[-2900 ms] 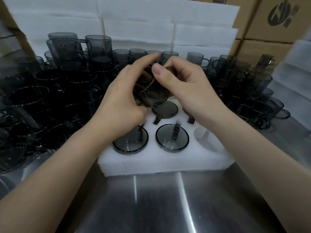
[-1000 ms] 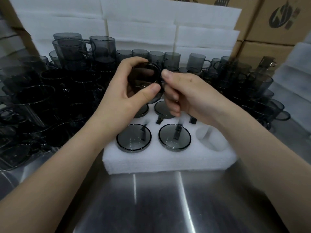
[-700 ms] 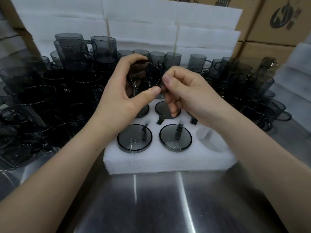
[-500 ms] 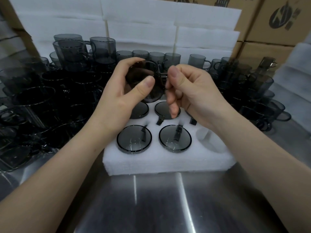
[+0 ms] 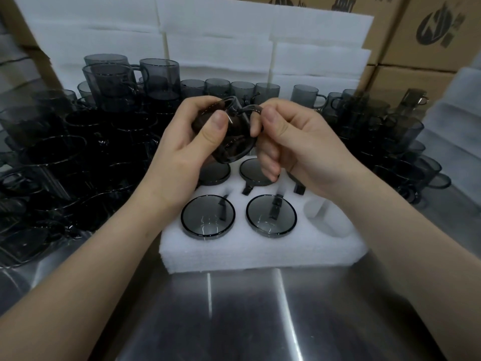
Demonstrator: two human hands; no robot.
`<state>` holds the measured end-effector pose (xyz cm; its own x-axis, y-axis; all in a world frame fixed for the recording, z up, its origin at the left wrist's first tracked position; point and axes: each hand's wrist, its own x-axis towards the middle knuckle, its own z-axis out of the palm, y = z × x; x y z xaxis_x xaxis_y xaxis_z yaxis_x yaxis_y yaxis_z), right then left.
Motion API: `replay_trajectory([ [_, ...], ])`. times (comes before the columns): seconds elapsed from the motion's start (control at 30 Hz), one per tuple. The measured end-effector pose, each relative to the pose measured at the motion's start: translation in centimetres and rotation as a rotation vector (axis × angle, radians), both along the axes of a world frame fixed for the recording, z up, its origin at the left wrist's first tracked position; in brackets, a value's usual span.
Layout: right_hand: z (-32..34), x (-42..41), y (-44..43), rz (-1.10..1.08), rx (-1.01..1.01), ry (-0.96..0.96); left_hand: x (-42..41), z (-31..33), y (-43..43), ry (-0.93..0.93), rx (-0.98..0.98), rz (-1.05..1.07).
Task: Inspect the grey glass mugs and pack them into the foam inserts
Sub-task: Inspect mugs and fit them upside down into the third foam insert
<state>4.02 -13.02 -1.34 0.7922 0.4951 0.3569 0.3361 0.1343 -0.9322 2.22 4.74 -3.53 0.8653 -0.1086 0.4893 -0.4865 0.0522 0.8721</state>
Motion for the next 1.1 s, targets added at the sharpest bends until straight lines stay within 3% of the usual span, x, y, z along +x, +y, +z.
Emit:
replay_trajectory([
  [0.23,0.5,0.0,-0.2,-0.027,-0.001,0.076,-0.2,0.2,-0.3,-0.104,0.121,0.031],
  [0.47,0.2,0.4,0.2,-0.203,0.005,0.139,-0.2,0.2,-0.3,-0.101,0.128,0.06],
  [0.6,0.7,0.9,-0.4,-0.342,0.059,0.264,-0.4,0.3,-0.4,-0.113,0.232,0.043],
  [0.73,1.0,1.2,-1.0,-0.328,-0.08,0.269,-0.8,0.5,-0.7,-0.133,0.36,0.162],
  [0.9,2.0,0.6,-2.7,-0.178,-0.282,0.079,-1.7,1.8,-1.3,-0.216,0.498,0.223],
  [1.1,3.8,0.6,-6.1,-0.071,-0.509,0.108,-3.9,2.7,-4.9,-0.081,0.589,0.25],
])
